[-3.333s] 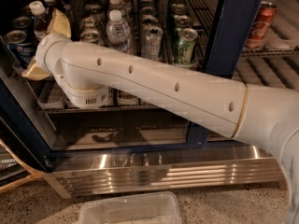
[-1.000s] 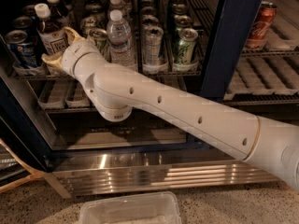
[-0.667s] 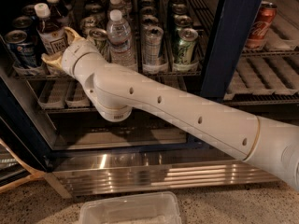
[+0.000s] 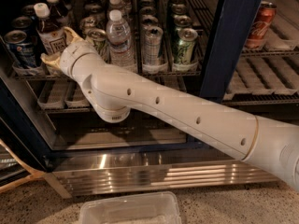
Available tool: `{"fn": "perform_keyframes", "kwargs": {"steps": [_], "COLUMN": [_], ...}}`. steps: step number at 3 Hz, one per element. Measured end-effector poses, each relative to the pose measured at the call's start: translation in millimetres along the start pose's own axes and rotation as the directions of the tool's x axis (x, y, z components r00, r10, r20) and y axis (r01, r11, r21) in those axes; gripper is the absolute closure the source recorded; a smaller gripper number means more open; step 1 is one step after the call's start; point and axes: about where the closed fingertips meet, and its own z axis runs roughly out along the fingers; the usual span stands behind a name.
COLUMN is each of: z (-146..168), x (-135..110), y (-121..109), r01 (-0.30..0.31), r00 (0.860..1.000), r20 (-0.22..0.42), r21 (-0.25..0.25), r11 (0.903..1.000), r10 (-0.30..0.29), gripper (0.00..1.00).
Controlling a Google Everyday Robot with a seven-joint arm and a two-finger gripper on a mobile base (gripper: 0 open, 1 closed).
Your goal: Pick blue plastic bottle from top shelf of fridge
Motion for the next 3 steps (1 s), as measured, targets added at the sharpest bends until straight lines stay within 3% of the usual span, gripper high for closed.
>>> {"fn": "perform_keyframes", "kwargs": {"steps": [1, 2, 3], "z": [1.1, 18.4, 36.0], "x": [0.1, -2.7, -2.9], "y": [-1.0, 0.8, 2.0], "r01": [0.009, 0.032, 0.051], "r00": [1.000, 0.999, 0.999], "r20": [-0.002, -0.002, -0.010], "r21": [0.006, 0.012, 0.019], "r11": [0.9999, 0.9994, 0.9985], "r10": [-0.009, -0.032, -0.051], "gripper": [0.60, 0.50, 0.48]}}
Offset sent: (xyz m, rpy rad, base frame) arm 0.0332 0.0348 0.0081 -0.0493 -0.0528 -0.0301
